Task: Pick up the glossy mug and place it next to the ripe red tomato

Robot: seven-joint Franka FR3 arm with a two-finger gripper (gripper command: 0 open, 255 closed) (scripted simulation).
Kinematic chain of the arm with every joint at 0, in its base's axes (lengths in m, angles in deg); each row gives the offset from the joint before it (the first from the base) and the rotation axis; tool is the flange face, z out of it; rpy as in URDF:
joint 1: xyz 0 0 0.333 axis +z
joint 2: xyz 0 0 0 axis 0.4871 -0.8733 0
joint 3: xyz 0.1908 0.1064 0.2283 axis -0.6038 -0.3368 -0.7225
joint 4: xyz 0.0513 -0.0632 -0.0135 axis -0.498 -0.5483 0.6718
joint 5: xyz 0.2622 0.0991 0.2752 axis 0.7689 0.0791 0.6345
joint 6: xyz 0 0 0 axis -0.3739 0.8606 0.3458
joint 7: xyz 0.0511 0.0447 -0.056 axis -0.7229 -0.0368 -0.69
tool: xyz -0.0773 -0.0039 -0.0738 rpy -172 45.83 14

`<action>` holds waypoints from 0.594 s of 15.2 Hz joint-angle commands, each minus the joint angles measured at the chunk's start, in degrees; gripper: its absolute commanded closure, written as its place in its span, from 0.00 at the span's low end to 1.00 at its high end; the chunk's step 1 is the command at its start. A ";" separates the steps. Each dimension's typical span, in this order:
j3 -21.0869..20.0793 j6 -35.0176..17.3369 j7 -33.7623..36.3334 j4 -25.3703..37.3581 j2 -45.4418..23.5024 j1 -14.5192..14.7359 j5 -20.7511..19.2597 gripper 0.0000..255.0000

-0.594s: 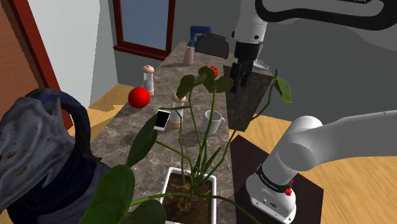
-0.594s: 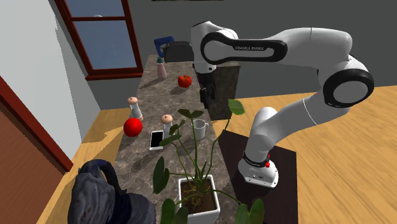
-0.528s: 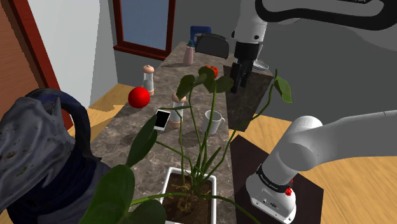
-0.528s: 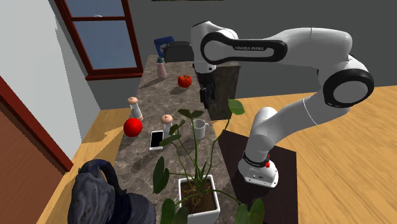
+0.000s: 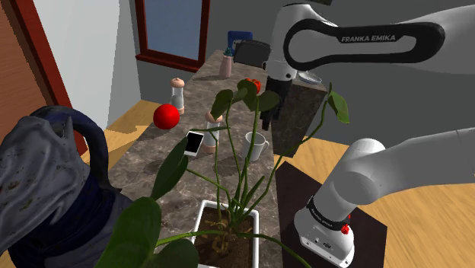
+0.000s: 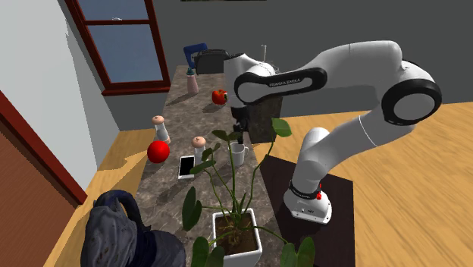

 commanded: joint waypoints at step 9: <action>-0.47 -29.16 -3.43 -9.70 -14.24 -0.91 -4.54 0.00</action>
